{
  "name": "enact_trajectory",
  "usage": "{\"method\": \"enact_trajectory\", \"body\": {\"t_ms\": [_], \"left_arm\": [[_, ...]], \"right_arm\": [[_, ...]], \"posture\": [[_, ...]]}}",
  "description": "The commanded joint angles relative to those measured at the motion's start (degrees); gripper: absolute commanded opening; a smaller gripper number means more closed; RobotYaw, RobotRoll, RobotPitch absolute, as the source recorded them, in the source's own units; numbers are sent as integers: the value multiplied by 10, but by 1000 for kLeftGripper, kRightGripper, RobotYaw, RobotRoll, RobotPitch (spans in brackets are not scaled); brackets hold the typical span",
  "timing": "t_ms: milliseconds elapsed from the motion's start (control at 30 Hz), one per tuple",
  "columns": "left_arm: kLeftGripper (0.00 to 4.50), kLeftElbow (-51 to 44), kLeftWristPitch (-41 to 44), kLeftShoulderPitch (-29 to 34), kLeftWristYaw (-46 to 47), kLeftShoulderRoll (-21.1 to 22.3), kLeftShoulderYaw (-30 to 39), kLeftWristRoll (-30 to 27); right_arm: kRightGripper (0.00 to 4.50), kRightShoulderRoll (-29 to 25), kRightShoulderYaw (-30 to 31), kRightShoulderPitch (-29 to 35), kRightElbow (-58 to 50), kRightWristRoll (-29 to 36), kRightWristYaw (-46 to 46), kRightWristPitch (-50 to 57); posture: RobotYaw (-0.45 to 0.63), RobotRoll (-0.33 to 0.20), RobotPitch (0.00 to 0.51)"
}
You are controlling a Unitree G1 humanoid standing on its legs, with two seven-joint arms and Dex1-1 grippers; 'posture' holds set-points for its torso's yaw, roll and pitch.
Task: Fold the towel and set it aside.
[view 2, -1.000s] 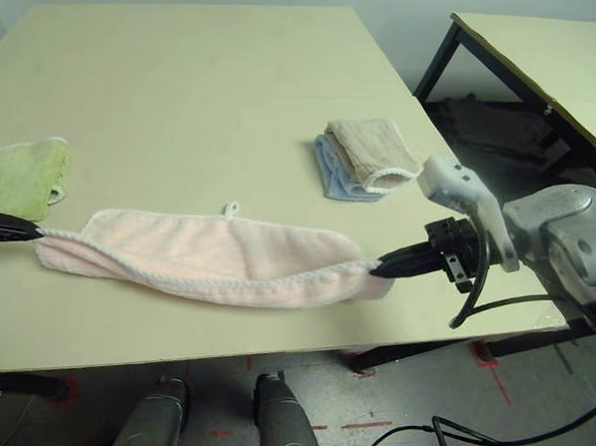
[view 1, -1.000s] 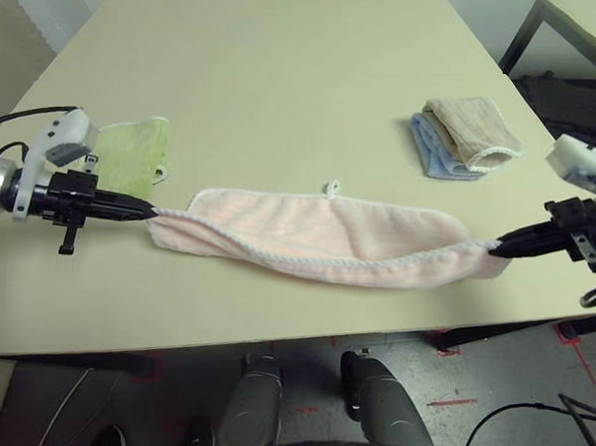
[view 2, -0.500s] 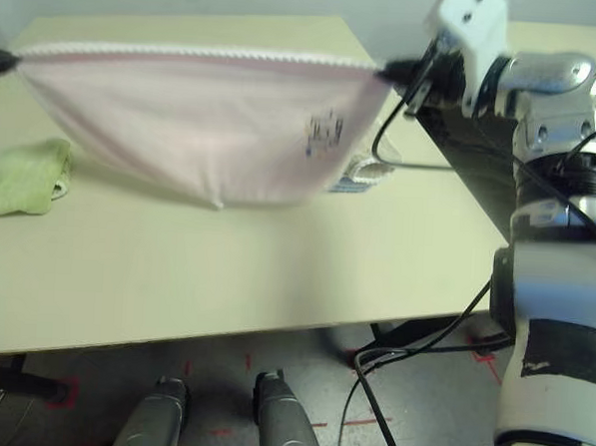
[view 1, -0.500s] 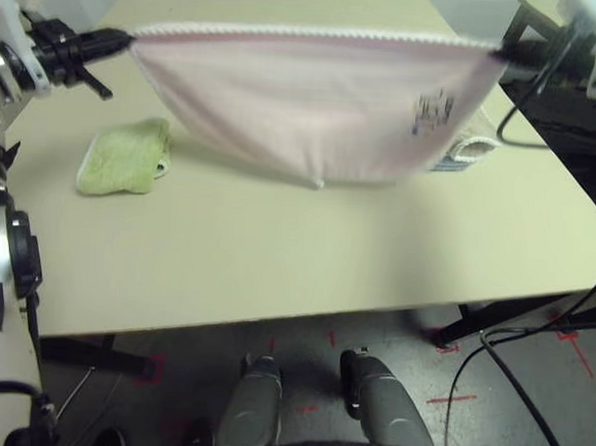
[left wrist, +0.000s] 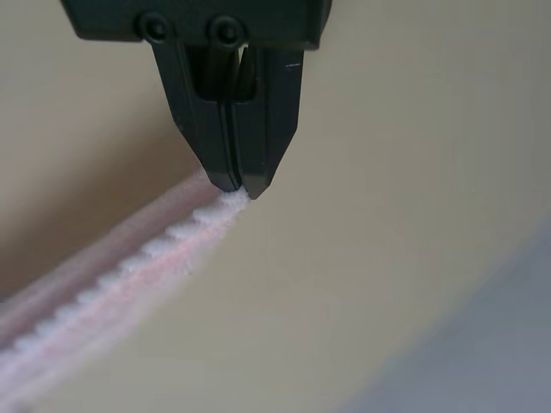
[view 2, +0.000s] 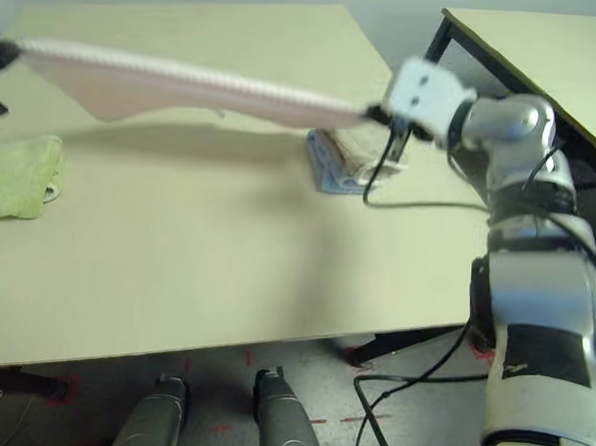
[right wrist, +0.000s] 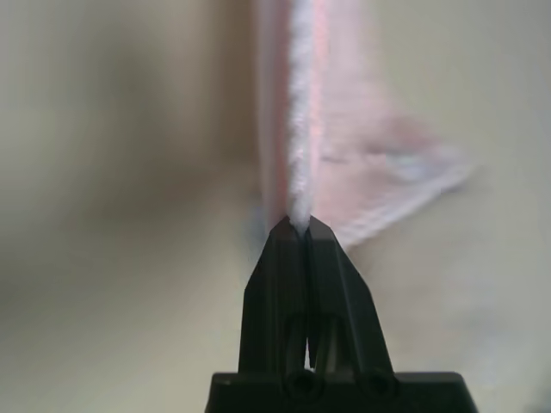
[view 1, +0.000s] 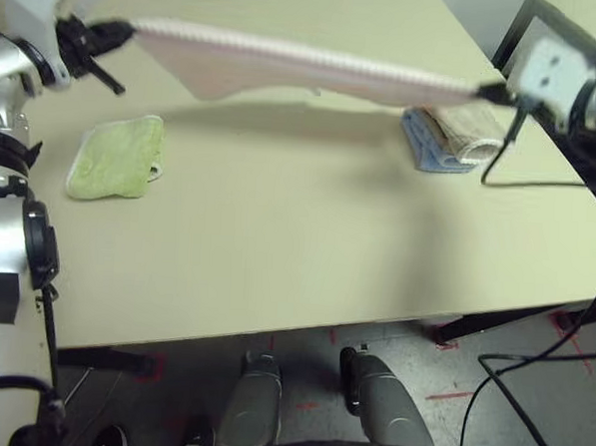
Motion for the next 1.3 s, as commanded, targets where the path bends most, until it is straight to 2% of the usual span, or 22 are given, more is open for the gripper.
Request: {"method": "enact_trajectory", "body": {"t_ms": [33,233,367,533,800,1100,1300], "left_arm": [[53,-61,3,59,-140,10,6,-31],[53,-204,51,169,-229,26,9,-67],[53,-270,88,208,-236,46,-1,-89],[53,-337,144,246,-236,91,-32,-142],[53,-336,148,259,-236,142,-65,-190],[53,-403,159,335,-236,153,-71,-224],[53,-418,182,348,-236,155,-65,-236]], "right_arm": [[0,-28,-9,63,-95,45,95,20],[0,-66,-1,147,-218,91,140,110],[0,-84,11,167,-258,112,140,144],[0,-108,28,188,-305,161,140,181],[0,-150,68,199,-296,195,140,164],[0,-179,98,218,-323,229,140,159],[0,-183,96,215,-332,251,140,183]], "posture": [[31,0,160],[38,0,159],[40,0,158],[39,0,157],[40,0,156],[38,0,158],[37,0,160]]}}
